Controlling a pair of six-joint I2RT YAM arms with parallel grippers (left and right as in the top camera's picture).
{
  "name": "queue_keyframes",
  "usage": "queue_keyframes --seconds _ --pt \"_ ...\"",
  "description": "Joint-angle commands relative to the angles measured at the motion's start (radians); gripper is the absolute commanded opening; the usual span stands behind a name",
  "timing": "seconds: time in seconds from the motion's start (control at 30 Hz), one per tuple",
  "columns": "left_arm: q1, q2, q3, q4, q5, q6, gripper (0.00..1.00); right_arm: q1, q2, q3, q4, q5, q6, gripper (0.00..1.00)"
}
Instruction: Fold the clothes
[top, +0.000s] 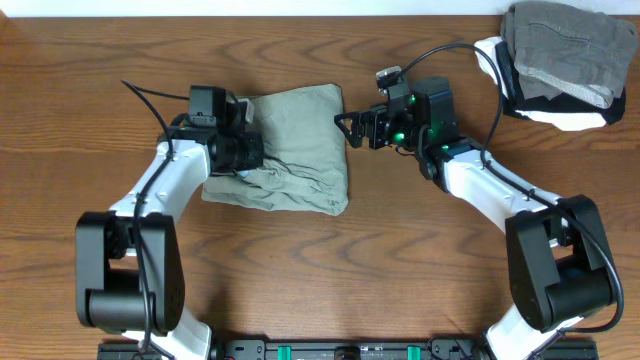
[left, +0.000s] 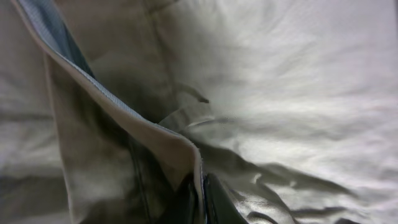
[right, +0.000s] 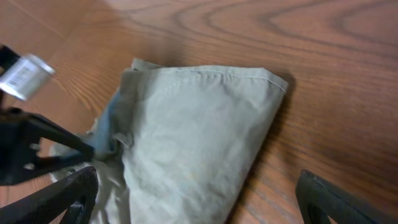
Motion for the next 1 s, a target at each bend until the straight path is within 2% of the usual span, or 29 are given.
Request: queue_keyframes --seconds 0.0,0.33,0.53,0.7,0.77,0.8,0.87,0.97 --pt "-0.002 -0.083 0.086 -0.022 -0.067 0.003 0.06 -0.014 -0.027 0.008 -0.008 -0.007 -0.012 0.99" --pt "0.000 -0.124 0.136 -0.148 -0.357 0.041 0.06 -0.014 -0.027 0.008 -0.008 -0.007 -0.012 0.99" --pt "0.011 -0.078 0.125 -0.166 -0.549 -0.001 0.06 -0.014 -0.027 0.008 -0.011 -0.007 -0.012 0.99" --pt "0.054 0.006 0.119 -0.165 -0.578 -0.043 0.07 -0.014 -0.027 0.008 -0.027 -0.007 -0.012 0.99" --pt "0.074 0.040 0.119 -0.164 -0.578 -0.057 0.44 -0.014 -0.027 0.008 -0.032 -0.008 -0.012 0.99" --pt "0.085 0.054 0.119 -0.164 -0.578 -0.070 0.67 -0.014 -0.027 0.008 -0.034 -0.008 -0.011 0.99" --pt "0.109 0.063 0.119 -0.166 -0.578 -0.107 0.79 -0.012 -0.027 0.008 -0.034 -0.008 -0.011 0.99" --pt "0.148 0.058 0.120 -0.162 -0.575 -0.173 0.86 0.004 -0.027 0.008 -0.029 -0.004 0.000 0.99"
